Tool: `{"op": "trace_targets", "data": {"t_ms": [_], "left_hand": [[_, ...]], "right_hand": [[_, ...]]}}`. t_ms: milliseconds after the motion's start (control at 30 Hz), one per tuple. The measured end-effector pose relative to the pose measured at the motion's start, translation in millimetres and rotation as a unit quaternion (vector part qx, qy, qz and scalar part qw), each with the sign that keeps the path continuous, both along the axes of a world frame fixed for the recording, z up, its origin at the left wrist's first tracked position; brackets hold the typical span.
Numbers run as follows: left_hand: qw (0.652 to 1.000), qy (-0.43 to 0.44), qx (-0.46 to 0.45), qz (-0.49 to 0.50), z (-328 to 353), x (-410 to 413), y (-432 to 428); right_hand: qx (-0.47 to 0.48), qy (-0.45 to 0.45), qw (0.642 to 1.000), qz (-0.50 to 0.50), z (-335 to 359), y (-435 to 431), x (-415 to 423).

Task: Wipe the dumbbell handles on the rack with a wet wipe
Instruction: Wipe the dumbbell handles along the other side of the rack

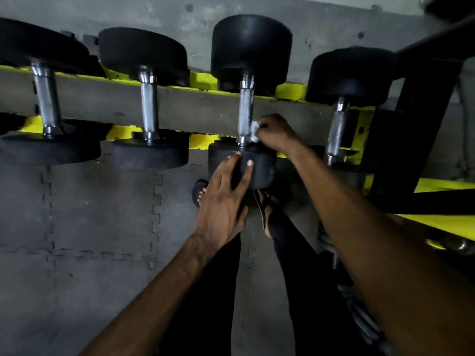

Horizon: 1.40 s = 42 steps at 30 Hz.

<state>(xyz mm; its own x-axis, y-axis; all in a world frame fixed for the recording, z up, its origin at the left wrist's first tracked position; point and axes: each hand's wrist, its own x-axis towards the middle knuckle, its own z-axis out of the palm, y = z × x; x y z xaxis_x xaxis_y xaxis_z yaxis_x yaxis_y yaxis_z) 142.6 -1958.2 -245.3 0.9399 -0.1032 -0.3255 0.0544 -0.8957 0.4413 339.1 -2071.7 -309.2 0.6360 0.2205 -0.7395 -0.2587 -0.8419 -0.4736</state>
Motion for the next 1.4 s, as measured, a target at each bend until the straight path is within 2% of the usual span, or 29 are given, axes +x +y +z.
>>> {"op": "trace_targets", "data": {"t_ms": [167,367,433,533,633,733,900,1033,1133,1267,1400], "left_hand": [[0.999,-0.006,-0.017,-0.040,12,7,-40],[0.993,-0.039,-0.064,-0.096,5,29,-117],[0.990,-0.031,-0.060,-0.121,0,32,-142],[0.989,-0.007,-0.025,-0.147,2,32,-166],[0.991,0.013,-0.008,-0.134,2,27,-176],[0.991,0.025,0.008,-0.130,3,26,-180],[0.991,0.029,0.033,-0.124,5,25,-186],[0.994,0.018,0.033,-0.100,6,25,-191],[0.997,0.005,0.009,-0.080,3,23,-191],[0.996,-0.010,0.037,-0.083,5,25,-186],[0.992,-0.022,0.076,-0.096,10,26,-184]], "right_hand": [[0.072,-0.064,0.991,-0.091,26,-45,-19],[0.020,-0.237,0.971,-0.023,46,-146,-12],[-0.024,-0.218,0.974,0.061,46,-175,-9],[0.000,-0.149,0.983,0.107,40,-192,-8],[-0.004,-0.150,0.973,0.173,37,-192,0],[-0.006,-0.180,0.965,0.190,34,-192,12],[0.010,-0.284,0.950,0.133,28,-182,24],[-0.001,-0.211,0.955,0.208,26,-189,2],[-0.028,-0.235,0.942,0.239,23,-185,12],[-0.004,-0.286,0.950,0.123,18,-168,39],[0.072,-0.280,0.951,-0.110,4,-165,20]]}}
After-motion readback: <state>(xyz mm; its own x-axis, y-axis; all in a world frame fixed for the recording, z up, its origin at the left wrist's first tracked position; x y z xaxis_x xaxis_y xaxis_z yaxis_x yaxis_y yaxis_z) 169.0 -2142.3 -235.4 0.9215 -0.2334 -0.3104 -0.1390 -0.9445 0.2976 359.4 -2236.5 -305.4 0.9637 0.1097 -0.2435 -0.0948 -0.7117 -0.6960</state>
